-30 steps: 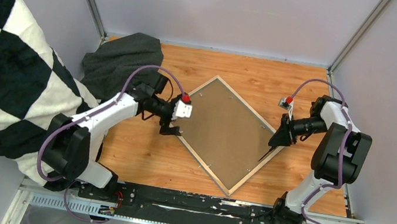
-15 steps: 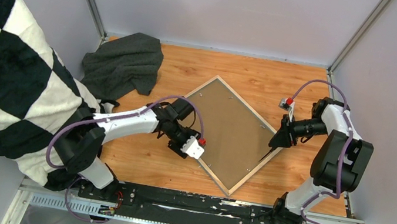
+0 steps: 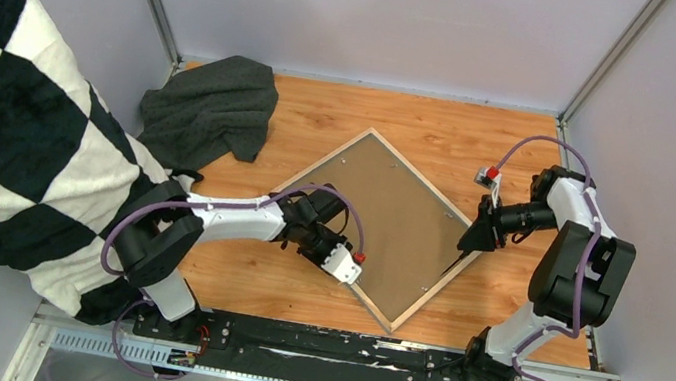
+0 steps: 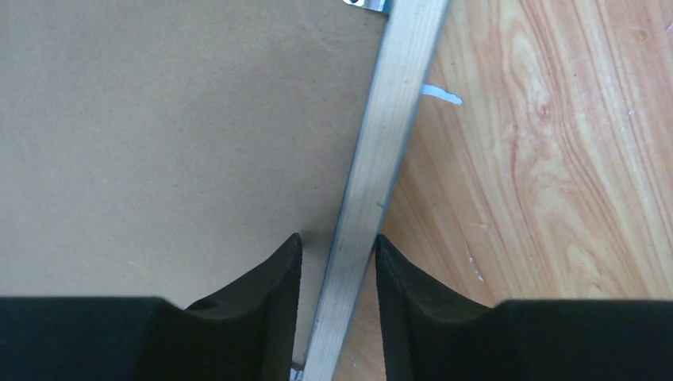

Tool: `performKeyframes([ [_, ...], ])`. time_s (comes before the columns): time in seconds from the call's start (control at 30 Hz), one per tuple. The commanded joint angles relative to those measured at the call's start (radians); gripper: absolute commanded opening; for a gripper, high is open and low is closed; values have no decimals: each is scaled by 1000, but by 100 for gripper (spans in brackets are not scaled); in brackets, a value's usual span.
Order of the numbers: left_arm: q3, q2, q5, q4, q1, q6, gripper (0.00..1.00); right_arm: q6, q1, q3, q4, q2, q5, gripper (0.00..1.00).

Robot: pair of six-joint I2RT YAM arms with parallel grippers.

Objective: Take the photo out of the frame
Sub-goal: Adjust the photo frame at the center of the board.

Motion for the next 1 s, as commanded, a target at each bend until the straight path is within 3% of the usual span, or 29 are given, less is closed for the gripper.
performKeyframes([
  [0.0, 19, 54, -68, 7, -48, -25, 33, -20, 11, 1, -28, 7, 6, 0],
  [0.4, 91, 148, -115, -21, -129, -213, 0, -43, 12, 138, -103, 112, 27, 0],
  [0.97, 56, 117, -157, 51, -132, -269, 0, -111, 11, 283, -255, 236, 173, 0],
])
